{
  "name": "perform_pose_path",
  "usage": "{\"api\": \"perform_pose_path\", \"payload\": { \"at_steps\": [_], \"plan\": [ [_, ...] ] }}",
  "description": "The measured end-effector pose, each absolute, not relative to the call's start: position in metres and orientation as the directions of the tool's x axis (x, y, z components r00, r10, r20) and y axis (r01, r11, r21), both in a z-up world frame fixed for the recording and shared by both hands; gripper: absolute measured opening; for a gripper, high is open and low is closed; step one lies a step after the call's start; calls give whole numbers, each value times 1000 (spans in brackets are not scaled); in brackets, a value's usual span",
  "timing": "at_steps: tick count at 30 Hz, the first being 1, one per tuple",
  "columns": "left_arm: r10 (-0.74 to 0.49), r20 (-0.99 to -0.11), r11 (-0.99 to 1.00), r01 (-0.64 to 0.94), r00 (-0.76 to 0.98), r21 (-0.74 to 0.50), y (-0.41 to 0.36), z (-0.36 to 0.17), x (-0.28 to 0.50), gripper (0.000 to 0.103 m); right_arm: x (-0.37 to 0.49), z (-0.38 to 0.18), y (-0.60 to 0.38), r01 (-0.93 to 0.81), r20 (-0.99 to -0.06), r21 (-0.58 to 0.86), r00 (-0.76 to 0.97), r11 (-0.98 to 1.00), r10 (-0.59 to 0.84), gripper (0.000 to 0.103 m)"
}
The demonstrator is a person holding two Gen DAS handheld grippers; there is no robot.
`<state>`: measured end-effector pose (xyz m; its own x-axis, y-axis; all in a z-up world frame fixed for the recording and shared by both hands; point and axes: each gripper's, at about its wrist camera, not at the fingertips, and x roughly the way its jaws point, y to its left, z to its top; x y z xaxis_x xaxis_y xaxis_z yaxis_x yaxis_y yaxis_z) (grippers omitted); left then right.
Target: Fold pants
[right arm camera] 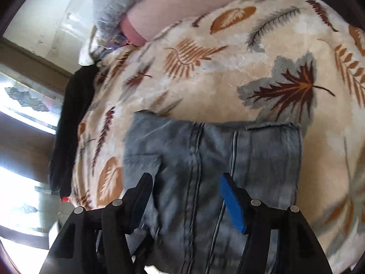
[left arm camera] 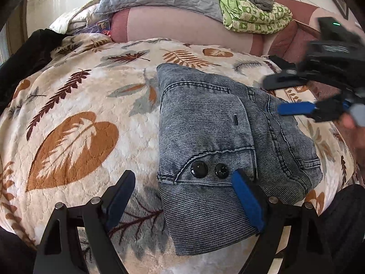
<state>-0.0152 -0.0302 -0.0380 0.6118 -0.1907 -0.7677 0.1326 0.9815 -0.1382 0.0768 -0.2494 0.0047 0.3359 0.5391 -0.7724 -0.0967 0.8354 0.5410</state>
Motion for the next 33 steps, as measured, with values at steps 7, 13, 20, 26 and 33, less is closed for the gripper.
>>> {"api": "perform_pose_path", "payload": {
  "at_steps": [7, 13, 20, 26, 33],
  "plan": [
    [-209, -767, 978, 123, 606, -170, -29, -41, -13, 90, 41, -53, -263, -90, -793, 528, 303, 845, 528, 72],
    [-242, -698, 963, 77, 674, -260, -6, -22, -26, 90, 45, -5, -262, -115, -804, 494, 318, 862, 503, 71],
    [-334, -740, 919, 28, 583, -392, 10, -45, -9, 90, 102, 52, -201, -282, -828, 375, 326, 883, 456, 71],
    [-448, -684, 842, 16, 575, -539, 22, -45, -1, 90, 177, 34, -98, -420, -952, 170, 164, 891, 259, 71],
    [-516, -664, 795, 14, 541, -607, 24, -53, 15, 90, 217, -19, -36, -497, -998, -10, 55, 868, 20, 59]
  ]
}}
